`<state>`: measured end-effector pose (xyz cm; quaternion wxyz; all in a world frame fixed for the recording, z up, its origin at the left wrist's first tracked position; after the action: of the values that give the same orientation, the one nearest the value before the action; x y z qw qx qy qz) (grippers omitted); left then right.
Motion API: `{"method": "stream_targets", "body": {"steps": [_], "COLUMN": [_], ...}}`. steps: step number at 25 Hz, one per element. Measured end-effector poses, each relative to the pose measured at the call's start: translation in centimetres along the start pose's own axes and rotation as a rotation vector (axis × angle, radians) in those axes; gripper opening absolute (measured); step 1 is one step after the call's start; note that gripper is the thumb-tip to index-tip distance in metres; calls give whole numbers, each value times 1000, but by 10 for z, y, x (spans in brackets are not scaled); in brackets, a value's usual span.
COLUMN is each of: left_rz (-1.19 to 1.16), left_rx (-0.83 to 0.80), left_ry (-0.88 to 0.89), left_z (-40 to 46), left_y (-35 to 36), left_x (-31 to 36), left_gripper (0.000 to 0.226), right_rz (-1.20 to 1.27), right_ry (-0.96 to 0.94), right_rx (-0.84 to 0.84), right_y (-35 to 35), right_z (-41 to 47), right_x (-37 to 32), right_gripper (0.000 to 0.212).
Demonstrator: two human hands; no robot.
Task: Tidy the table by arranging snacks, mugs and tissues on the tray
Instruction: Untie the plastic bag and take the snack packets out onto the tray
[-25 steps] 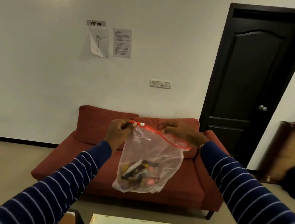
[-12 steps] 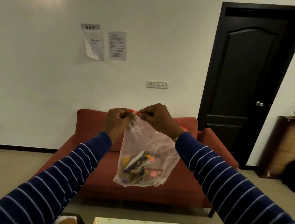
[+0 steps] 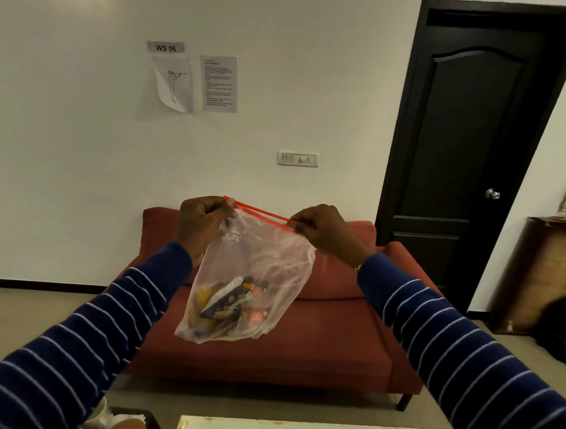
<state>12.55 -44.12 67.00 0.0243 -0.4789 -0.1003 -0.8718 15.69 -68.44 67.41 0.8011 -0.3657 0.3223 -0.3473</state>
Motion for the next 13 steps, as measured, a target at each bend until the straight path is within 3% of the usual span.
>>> {"method": "stream_targets", "body": {"steps": [8, 13], "left_rz": [-107, -145], "left_rx": [143, 144], "left_ry": [-97, -145], "left_z": [17, 14], "left_y": [-27, -16], "left_x": [-12, -21], "left_gripper": [15, 19], "right_rz": [-42, -138], "right_ry": [48, 56], "right_rx": [6, 33], "right_y": [-12, -15], "right_z": [-16, -26], "right_x": [41, 54], "right_gripper": [17, 13]}}
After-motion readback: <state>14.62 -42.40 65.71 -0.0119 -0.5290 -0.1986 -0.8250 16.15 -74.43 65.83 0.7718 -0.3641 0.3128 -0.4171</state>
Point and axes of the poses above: each hand's wrist, its own z-axis towards the middle knuckle, its own y-axis out of the palm, x = y × z, the point moved 4 cm from there along z, towards the middle knuckle, and after that the axes turned 13 degrees about -z, right-handed, at the moved point
